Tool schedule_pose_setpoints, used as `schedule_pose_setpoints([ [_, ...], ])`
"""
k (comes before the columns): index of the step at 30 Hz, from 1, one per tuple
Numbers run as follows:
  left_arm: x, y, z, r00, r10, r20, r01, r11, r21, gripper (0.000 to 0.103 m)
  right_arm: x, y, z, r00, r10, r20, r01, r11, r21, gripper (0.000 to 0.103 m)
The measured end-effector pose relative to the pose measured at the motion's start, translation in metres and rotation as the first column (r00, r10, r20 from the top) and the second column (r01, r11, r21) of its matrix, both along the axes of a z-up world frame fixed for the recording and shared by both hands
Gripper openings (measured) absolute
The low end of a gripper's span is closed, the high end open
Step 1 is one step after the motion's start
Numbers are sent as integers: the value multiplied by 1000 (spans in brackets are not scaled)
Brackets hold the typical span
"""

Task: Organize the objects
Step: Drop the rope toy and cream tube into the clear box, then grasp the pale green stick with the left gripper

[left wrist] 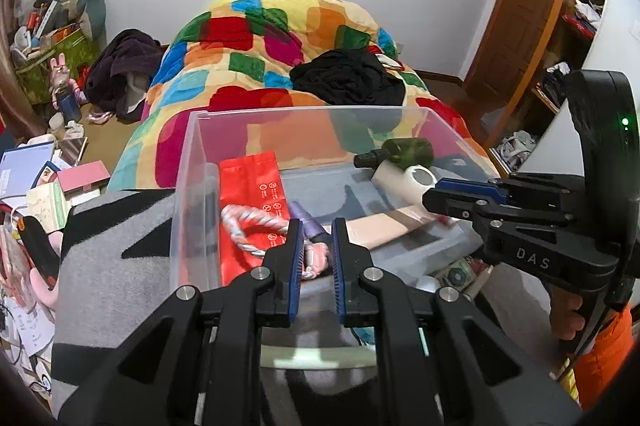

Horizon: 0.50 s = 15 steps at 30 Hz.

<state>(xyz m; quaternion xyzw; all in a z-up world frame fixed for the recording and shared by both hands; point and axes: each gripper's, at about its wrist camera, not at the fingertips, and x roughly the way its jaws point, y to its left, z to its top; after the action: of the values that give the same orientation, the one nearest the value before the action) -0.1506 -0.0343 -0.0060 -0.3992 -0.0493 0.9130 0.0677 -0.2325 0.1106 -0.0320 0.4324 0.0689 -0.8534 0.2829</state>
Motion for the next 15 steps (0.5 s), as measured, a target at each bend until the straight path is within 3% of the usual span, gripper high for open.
schedule_pose_setpoints([
  [6, 17, 3, 7, 999, -15, -29, 14, 1000, -17, 29, 19, 8, 11, 999, 11, -43, -11, 1000, -7, 20],
  [9, 28, 3, 11, 999, -22, -46, 21, 999, -36, 33, 32, 15, 18, 998, 17, -61, -19, 999, -30, 23],
  [15, 46, 7, -3, 997, -78, 0, 78, 991, -105, 41, 62, 23, 21, 992, 96, -86, -98, 995, -20, 34],
])
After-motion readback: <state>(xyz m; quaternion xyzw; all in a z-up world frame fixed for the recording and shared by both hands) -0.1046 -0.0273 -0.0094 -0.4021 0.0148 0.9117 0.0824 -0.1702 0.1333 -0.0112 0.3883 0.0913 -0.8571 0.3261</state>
